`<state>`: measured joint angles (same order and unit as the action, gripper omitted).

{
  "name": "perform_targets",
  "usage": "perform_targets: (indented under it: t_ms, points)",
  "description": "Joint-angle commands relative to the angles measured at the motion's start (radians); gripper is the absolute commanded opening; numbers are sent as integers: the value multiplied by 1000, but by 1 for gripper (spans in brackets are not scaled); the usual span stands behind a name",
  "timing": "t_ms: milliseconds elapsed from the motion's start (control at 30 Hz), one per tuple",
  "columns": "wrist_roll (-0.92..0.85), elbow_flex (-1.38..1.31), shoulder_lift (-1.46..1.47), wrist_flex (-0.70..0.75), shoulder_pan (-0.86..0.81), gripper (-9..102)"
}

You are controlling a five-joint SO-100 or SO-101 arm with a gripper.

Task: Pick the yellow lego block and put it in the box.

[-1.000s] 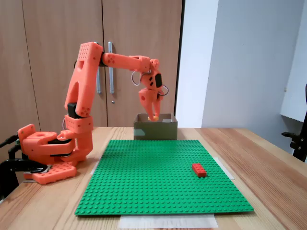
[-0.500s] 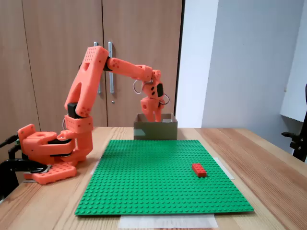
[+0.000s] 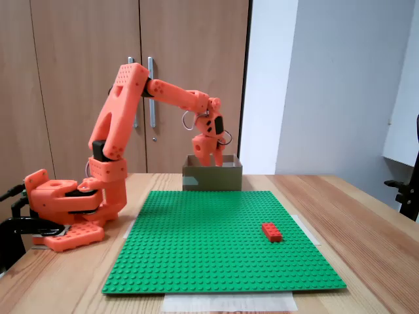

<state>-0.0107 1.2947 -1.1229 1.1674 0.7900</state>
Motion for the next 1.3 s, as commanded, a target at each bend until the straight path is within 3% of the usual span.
perform_targets:
  t_ms: [0, 267, 633, 833, 1000, 1033, 1267]
  points:
    - [-3, -38, -17, 21, -9, 28]
    - [18, -57, -169, 95, -14, 27]
    - [-3, 365, -689, -17, -89, 27]
    - [-26, 538, -968, -25, -272, 27]
    - [-28, 655, -1134, -26, -491, 26]
    - [-12, 729, -1216, -48, -609, 26]
    - [11, 896, -1364, -78, -746, 24]
